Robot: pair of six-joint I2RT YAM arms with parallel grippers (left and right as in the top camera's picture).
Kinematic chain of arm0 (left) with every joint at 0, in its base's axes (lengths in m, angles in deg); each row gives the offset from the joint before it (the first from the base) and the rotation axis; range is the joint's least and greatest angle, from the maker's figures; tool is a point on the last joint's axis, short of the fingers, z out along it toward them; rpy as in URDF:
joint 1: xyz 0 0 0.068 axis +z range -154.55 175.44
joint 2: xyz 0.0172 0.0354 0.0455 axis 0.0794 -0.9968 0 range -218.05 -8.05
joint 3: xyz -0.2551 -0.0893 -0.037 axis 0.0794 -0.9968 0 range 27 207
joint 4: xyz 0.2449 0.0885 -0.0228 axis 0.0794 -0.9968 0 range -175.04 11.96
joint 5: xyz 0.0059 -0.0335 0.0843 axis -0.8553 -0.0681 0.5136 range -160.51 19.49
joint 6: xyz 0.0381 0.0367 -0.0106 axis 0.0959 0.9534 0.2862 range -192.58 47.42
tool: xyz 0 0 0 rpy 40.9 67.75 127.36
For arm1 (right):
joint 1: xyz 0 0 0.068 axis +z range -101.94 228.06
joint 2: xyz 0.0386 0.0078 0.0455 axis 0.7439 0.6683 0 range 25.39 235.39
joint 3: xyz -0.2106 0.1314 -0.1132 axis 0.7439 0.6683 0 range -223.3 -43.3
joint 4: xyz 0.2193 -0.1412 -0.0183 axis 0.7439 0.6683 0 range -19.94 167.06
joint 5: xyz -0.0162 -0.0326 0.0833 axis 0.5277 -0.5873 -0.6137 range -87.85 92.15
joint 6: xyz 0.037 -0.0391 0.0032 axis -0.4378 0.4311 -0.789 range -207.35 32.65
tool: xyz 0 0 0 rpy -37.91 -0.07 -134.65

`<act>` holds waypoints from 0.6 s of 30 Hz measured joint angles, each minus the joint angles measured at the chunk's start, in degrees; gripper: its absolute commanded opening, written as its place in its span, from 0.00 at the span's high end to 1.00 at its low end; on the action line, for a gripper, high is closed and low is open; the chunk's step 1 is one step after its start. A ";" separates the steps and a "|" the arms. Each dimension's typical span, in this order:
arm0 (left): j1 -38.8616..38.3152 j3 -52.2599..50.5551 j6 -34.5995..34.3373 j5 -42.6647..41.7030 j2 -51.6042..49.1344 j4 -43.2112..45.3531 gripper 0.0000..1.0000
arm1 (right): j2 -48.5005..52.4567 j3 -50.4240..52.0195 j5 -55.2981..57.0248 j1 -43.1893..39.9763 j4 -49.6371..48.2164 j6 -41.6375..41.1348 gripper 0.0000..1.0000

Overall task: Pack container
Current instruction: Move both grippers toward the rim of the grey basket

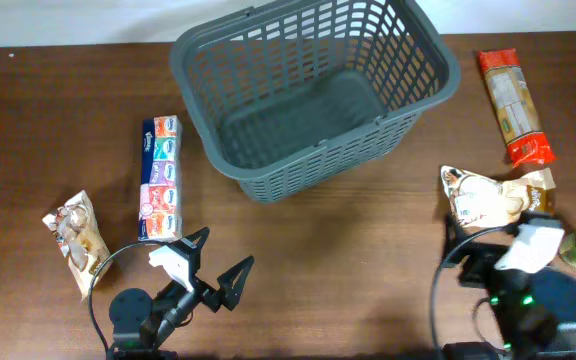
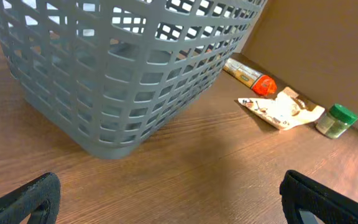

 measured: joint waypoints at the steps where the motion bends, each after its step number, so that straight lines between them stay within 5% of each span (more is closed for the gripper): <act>1: 0.00 0.00 -0.35 0.11 0.00 -0.04 0.01 | 3.48 -5.09 2.27 0.00 3.54 0.87 0.01; 5: 0.00 0.35 -3.58 1.95 0.00 -1.18 0.01 | 14.51 -19.06 2.93 0.00 11.54 2.27 0.02; 9: 0.00 0.63 -5.57 3.45 -0.09 0.94 0.01 | 24.09 -32.76 -13.86 0.00 21.05 2.78 0.01; 14: 0.04 2.03 -6.45 0.55 -0.15 8.76 0.01 | 26.29 -36.83 -27.06 0.00 22.49 2.89 0.01; 18: 0.07 11.41 -5.49 -1.33 -0.55 -10.54 0.01 | 26.53 -38.07 -26.23 0.00 25.51 1.92 0.01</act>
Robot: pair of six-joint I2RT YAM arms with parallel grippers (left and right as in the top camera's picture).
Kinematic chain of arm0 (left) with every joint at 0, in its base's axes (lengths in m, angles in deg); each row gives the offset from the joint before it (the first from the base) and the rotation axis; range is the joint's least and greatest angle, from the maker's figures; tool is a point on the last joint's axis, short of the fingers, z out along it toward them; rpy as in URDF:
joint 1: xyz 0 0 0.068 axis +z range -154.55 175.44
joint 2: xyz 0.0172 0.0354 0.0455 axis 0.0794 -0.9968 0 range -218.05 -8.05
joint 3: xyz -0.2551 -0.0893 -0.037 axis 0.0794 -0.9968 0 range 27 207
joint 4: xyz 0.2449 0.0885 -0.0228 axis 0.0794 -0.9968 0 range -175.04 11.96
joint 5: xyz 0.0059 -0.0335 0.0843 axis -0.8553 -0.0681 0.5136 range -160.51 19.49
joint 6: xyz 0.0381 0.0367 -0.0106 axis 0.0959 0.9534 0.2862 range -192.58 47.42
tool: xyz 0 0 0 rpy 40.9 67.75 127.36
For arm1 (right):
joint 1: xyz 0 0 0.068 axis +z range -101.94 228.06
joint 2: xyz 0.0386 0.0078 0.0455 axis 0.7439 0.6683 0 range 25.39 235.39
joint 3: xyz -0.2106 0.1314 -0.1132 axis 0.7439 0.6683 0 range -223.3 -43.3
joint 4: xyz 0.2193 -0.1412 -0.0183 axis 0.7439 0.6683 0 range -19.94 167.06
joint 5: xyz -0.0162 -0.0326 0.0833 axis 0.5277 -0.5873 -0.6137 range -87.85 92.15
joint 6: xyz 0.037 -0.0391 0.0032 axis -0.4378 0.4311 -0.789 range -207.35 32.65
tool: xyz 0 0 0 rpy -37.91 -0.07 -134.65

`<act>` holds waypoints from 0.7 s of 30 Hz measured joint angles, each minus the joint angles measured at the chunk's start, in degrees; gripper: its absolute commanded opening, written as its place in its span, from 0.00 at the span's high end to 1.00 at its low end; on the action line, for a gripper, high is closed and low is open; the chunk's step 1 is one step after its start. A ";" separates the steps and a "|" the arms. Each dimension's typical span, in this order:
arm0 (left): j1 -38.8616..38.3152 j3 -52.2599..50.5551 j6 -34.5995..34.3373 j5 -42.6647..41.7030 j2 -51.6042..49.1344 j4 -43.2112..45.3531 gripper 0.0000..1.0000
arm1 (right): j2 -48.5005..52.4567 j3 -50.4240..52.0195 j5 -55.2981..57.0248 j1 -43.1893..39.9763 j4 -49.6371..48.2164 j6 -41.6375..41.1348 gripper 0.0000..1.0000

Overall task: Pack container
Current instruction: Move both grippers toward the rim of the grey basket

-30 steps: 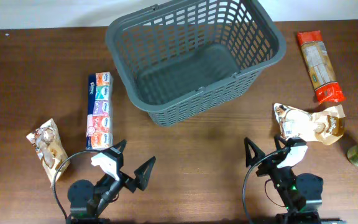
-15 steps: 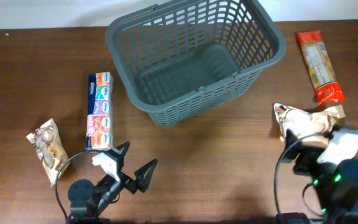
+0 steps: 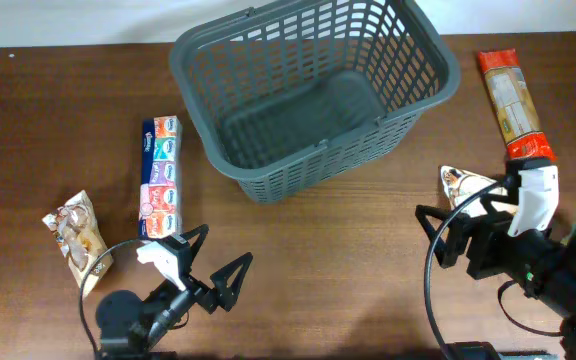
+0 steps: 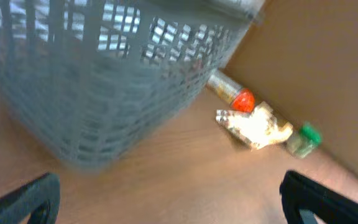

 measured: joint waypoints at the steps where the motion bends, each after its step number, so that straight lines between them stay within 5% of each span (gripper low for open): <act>1: 0.00 3.98 1.01 0.46 -0.55 -7.15 0.01 | 0.50 -1.27 1.84 0.00 1.92 -0.92 0.01; 6: 0.00 36.02 9.79 11.65 -9.22 -37.59 0.01 | 6.88 -15.80 10.12 0.00 13.70 -3.34 0.01; 10: 0.00 61.75 13.40 17.99 -18.49 -43.28 0.01 | 17.29 -33.86 12.15 0.00 24.39 -3.96 0.01; 16: 0.00 71.78 14.51 14.56 -21.03 -42.97 0.00 | 23.96 -39.04 12.41 0.00 26.86 -3.61 0.01; 21: 0.00 76.87 13.86 13.66 -24.61 -57.77 0.00 | 26.40 -41.57 12.26 0.00 25.31 -0.87 0.01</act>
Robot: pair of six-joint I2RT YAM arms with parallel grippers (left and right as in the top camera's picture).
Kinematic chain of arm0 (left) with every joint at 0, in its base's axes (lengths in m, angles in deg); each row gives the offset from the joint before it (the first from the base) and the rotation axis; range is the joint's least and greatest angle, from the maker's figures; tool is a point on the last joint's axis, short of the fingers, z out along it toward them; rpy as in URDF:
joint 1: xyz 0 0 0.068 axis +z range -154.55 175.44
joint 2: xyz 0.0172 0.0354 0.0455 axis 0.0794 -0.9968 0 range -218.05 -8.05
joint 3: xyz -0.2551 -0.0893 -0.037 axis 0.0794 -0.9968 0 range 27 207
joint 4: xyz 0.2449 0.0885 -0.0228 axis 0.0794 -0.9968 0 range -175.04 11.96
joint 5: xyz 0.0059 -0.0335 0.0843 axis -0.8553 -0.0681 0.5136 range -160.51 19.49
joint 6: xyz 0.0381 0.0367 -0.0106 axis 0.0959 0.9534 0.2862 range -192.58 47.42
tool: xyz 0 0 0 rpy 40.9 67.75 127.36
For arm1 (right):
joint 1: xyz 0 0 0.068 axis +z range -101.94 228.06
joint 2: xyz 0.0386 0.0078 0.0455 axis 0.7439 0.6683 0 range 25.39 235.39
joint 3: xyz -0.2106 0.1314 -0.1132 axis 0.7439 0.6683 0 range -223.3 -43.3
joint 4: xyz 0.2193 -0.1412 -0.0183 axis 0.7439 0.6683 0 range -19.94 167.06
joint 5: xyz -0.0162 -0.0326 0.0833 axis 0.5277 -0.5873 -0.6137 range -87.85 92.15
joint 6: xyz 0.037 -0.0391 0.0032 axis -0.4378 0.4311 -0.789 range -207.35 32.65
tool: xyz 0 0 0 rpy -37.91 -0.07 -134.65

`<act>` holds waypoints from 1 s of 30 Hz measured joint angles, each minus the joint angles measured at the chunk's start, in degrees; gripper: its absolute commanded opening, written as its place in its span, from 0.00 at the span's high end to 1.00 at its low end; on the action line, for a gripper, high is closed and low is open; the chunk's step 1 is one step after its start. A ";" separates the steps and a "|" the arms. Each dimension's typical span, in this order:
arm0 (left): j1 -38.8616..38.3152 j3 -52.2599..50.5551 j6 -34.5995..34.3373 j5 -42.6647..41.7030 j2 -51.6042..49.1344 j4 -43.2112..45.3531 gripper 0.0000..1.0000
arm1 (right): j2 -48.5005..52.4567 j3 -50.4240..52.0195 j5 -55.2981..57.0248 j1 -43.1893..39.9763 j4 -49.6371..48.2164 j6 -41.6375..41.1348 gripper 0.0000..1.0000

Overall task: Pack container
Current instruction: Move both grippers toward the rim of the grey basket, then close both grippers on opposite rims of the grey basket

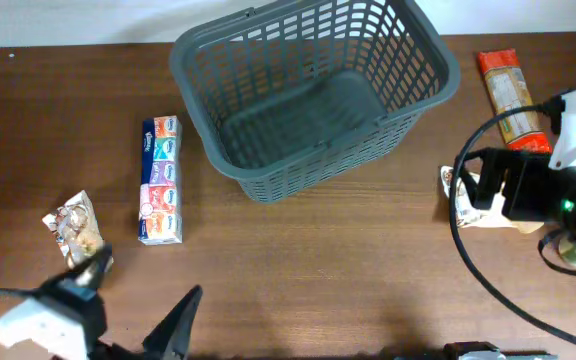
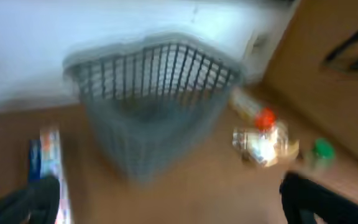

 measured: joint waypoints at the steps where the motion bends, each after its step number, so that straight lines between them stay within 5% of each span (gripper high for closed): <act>1: 0.00 1.33 -0.20 0.87 -1.46 -4.70 0.00 | 0.59 -1.05 -0.24 0.00 0.09 0.15 0.01; 5: 0.00 6.97 -0.70 5.03 -8.11 -18.78 0.00 | 3.52 -5.92 -1.88 0.00 0.42 0.74 0.01; 10: 0.00 13.35 -0.61 7.28 -12.83 -24.22 0.01 | 7.65 -10.45 -4.55 0.00 0.26 1.25 0.01; 20: -0.02 16.59 11.41 -4.35 -17.05 -23.58 0.00 | 12.81 -13.84 -10.95 0.00 0.17 1.31 0.01; 30: -7.26 28.85 23.43 -9.05 -39.12 -17.55 0.00 | 12.85 -14.08 -12.63 0.00 3.15 1.79 0.01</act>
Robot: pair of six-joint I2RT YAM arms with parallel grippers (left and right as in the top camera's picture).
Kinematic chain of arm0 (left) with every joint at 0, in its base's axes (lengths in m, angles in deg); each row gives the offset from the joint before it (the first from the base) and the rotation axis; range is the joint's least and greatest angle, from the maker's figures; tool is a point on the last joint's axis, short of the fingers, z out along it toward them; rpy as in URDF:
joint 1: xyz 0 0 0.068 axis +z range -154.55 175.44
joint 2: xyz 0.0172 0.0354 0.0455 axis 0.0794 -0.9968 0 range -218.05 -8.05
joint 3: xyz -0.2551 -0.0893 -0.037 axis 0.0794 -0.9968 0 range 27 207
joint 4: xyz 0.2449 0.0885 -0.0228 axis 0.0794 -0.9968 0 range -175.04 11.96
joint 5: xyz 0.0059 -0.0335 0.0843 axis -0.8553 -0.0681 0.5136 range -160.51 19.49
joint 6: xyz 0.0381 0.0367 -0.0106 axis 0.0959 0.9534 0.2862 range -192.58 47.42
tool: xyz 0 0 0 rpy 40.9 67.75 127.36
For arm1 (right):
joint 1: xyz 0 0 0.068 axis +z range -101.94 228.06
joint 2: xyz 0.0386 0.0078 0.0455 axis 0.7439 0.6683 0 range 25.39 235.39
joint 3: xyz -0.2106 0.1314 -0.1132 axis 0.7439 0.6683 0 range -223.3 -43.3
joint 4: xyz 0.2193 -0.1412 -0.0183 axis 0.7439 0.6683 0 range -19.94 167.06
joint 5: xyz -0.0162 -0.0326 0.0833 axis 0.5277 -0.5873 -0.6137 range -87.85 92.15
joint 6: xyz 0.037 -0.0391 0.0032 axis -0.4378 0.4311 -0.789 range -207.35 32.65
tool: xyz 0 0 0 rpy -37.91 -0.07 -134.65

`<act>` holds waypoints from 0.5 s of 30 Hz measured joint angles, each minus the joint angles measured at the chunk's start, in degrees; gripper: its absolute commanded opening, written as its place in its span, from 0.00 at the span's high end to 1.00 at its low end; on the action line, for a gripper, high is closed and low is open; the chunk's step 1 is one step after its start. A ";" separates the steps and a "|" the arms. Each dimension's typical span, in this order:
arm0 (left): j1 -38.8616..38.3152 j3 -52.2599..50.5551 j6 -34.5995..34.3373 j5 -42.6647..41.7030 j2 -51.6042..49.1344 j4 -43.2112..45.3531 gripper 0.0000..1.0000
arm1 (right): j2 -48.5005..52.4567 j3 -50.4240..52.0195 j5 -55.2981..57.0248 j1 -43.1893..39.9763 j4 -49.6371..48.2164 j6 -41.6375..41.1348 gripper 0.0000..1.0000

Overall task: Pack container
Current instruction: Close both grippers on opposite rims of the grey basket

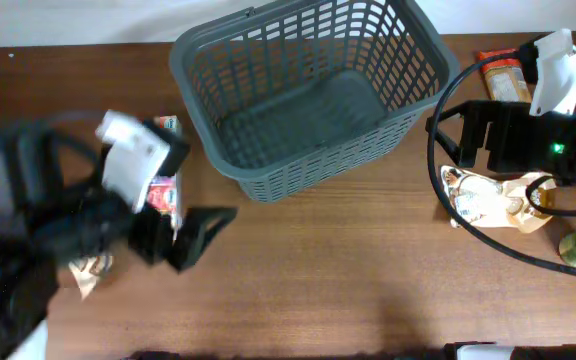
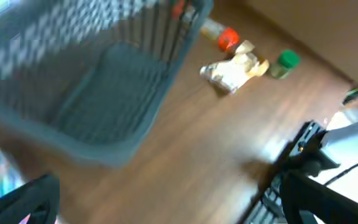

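The grey mesh basket (image 1: pixel 313 95) stands at the back middle of the table; the left wrist view looks down into this basket (image 2: pixel 98 93). My left gripper (image 1: pixel 180 240), blurred and open with nothing in it, hangs over the colourful tissue pack (image 1: pixel 164 190), hiding most of it. Its black fingertips (image 2: pixel 17 199) show at the bottom corners of the wrist view. My right gripper (image 1: pixel 460 135) is open beside the basket's right wall, just behind the cream snack bag (image 1: pixel 488 200). The red packet (image 1: pixel 503 65) lies partly under the right arm.
A green-lidded jar stands at the right edge, in front of the cream bag. A small snack bag (image 1: pixel 88 270) lies at the left, mostly hidden by the left arm. The wrist view also shows the cream bag (image 2: pixel 232 67) and the jar (image 2: pixel 284 60).
My left arm was low at the front left corner and is now higher, over the tissue pack. My right gripper moved back from over the cream bag to beside the basket's right wall.
Both arms began low at the table's front edge with open grippers. Then the right arm was lifted near the cream bag while the left stayed put. Later the left was at the front left corner and the right farther back. Now both stand over the table's sides, still empty.
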 measured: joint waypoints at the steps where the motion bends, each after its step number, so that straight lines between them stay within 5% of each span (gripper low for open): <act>1: -1.73 2.47 0.24 -0.24 -1.70 0.55 0.01 | -0.02 -0.07 -0.02 0.00 0.02 0.09 0.01; 6: -15.17 19.98 1.51 2.29 -11.17 0.59 0.00 | -0.02 -0.13 -0.24 0.00 0.02 0.57 0.01; 11: -26.51 26.34 -5.14 26.45 -15.96 -6.97 0.00 | -0.02 -0.13 0.92 0.00 0.02 1.53 0.01; 15: -30.29 25.77 -11.08 37.79 -17.35 -7.21 0.00 | -0.02 -0.13 4.48 0.00 -0.17 1.53 0.01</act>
